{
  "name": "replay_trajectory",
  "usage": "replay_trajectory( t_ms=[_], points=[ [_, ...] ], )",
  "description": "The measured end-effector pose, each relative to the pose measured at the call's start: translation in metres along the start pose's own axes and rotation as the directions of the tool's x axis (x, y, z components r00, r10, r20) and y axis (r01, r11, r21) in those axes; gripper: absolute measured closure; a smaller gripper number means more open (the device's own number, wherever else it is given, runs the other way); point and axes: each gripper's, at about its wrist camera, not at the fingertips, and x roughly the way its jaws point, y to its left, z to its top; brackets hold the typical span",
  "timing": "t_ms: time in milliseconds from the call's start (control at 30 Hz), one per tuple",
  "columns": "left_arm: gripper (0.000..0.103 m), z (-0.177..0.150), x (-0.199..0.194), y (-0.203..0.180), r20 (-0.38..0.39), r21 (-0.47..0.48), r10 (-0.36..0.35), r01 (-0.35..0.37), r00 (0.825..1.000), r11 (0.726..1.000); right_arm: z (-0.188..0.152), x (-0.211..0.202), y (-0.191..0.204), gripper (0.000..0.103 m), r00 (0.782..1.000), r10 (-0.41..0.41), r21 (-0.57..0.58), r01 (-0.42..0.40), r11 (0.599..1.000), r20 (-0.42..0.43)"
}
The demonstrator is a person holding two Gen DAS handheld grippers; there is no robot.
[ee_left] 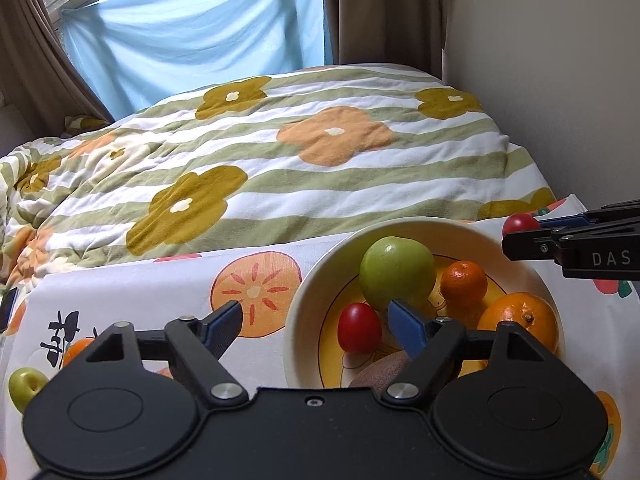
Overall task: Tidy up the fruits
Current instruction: 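Carry both red tomatoes into the duck bowl and open both tools, then withdraw both open tools from the bowl toward the remaining fruits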
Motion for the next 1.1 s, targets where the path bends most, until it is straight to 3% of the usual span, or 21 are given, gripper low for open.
replay_trajectory(
  t_ms=[633, 767, 900, 967, 1100],
  points=[
    [0.010, -0.014, -0.029, 0.031, 0.011, -0.086, 0.062, -0.061, 0.998, 0.994, 0.015, 0.030, 0.016, 0.055, 0.999, 0.033, -0.021, -0.032, 0.999, 0.016],
    [0.010, -0.015, -0.030, 0.029, 0.013, -0.080, 0.060, -0.058, 0.998, 0.995, 0.014, 0.026, 0.015, 0.014, 0.998, 0.035, -0.008, -0.034, 0.999, 0.045],
    [0.010, -0.015, -0.032, 0.026, 0.018, -0.080, 0.051, -0.050, 0.999, 0.996, 0.011, 0.021, 0.009, 0.011, 0.998, 0.034, 0.024, -0.035, 0.999, 0.044],
    [0.010, -0.015, -0.035, 0.024, 0.023, -0.083, 0.048, -0.046, 0.999, 0.996, 0.008, 0.018, 0.007, 0.003, 0.999, 0.018, 0.035, -0.019, 0.999, 0.043],
    [0.010, -0.016, -0.044, 0.024, 0.036, -0.087, 0.053, -0.049, 0.998, 0.995, 0.005, 0.008, 0.002, 0.002, 0.999, 0.012, 0.075, -0.016, 0.997, 0.047]
  ],
)
